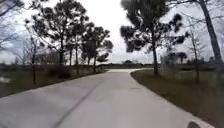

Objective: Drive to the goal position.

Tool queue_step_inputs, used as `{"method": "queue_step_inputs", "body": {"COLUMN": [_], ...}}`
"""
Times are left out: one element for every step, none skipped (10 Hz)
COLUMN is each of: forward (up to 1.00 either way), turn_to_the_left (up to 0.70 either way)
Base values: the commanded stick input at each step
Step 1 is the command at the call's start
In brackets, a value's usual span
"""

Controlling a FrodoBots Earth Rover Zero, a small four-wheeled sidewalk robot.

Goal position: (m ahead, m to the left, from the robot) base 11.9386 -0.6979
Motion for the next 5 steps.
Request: {"method": "queue_step_inputs", "body": {"forward": [0.85,0.85,0.85,0.85,0.85], "turn_to_the_left": [0.0,0.0,0.0,0.0,0.0]}}
